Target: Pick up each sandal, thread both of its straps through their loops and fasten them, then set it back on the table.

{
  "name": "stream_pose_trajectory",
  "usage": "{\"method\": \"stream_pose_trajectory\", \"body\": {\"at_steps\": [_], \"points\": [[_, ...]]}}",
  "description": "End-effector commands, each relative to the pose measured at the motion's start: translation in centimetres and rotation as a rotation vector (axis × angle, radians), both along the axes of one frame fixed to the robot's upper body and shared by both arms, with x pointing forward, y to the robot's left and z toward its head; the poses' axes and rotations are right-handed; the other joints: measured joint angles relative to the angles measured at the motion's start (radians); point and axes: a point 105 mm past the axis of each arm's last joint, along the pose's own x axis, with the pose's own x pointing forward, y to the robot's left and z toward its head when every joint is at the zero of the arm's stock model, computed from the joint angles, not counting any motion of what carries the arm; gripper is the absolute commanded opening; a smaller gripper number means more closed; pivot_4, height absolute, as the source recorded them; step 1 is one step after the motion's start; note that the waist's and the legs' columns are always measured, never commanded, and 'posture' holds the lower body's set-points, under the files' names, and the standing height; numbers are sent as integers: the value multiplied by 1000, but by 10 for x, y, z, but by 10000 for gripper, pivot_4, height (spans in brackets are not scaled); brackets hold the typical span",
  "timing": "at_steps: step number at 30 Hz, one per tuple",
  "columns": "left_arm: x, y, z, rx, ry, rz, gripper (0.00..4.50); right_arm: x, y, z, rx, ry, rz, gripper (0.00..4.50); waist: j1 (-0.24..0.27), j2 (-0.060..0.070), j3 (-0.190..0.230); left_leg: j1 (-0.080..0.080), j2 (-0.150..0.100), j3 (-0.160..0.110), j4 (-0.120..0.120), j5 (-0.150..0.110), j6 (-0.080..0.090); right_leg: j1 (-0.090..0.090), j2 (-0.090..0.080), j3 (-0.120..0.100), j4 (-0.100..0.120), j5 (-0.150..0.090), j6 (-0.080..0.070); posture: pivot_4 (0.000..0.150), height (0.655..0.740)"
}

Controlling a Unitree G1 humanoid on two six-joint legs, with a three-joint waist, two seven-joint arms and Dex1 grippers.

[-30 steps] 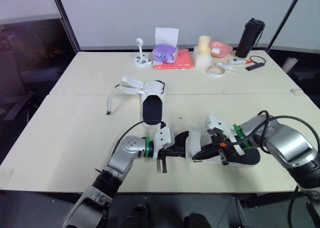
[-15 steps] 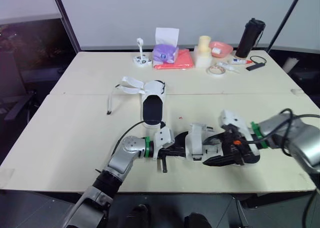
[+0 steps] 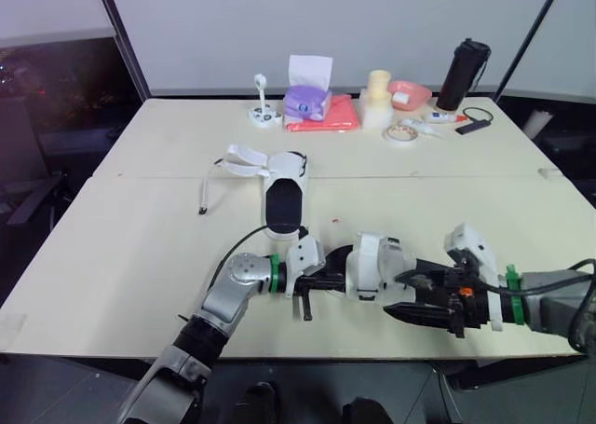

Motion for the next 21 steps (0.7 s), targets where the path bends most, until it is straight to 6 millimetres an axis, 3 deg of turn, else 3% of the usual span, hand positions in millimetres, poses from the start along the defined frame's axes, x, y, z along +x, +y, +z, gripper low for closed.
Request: {"method": "stream_pose_trajectory", "body": {"at_steps": [1,6,14,16,21], "points": [[-3,3,-13,45,28,-8,0,-5,7,-14,28,54,-21,38119,0,-2,-2,0,0,0,0,0,0,0,0,0,0,0,0,1500,7400],[-5,4,-14,48,33,-9,0,9,7,13,103,-56,-69,38119,-1,-2,-2,0,0,0,0,0,0,0,0,0,0,0,0,1500,7400],[-8,3,-15,45,37,-11,0,-2,13,46,177,-106,-12,38119,0,-2,-2,-1,0,0,-1,0,1,-2,0,0,0,0,0,1500,7400],[-8,3,-15,45,37,-12,0,-11,12,43,153,-69,8,38119,1,-2,-2,-1,0,0,-1,0,1,-2,0,0,-1,0,0,1500,7400],[-8,2,-16,43,38,-12,0,-31,13,12,104,58,8,38119,1,-2,-2,-1,0,0,-1,-1,1,-1,0,0,-2,0,0,1500,7400]]}}
